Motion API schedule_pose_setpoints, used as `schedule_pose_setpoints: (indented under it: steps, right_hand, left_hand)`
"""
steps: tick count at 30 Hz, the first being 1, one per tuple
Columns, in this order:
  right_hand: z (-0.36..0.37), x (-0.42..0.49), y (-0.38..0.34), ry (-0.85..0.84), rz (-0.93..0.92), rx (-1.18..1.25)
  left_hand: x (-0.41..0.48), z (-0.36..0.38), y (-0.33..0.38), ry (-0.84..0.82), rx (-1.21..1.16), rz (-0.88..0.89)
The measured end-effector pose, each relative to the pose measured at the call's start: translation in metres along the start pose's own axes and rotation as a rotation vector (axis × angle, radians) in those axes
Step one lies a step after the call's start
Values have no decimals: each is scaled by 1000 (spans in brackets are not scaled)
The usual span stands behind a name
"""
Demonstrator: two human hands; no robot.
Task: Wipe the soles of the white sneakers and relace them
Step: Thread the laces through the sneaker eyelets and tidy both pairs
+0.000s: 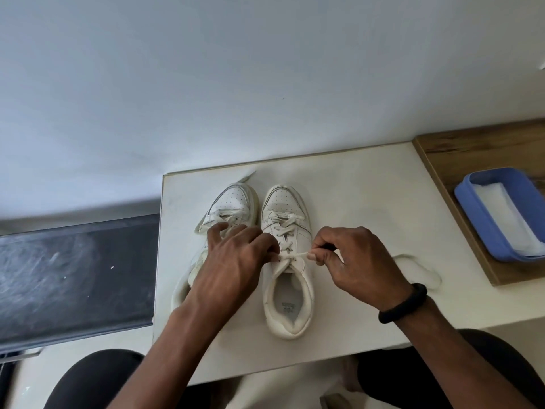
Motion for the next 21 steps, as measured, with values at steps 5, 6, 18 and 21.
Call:
schedule_pose_setpoints:
  steps: [5, 6, 18, 21]
  right_hand:
    - [-2, -1, 4, -22, 55, -73]
    - [-2, -1, 5, -37, 62, -103]
    - [3, -3, 12, -288, 99, -65]
    - [-7, -6, 17, -384, 130, -44]
  left_hand:
    - [0, 6, 3, 4, 67, -27]
    - [0, 6, 3, 7, 80, -23]
    - [-3, -7, 5, -62, 138, 50]
    - [-4, -20, 2, -72, 174, 38]
Point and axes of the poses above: each hand's wrist, its own x-axis towards the middle knuckle, its own z-axis out of the palm, y = z × x, the point moved 3 cm from there along x, towards the middle knuckle, and after that the axes turned 15 degrees about z, right-handed, at the moved point
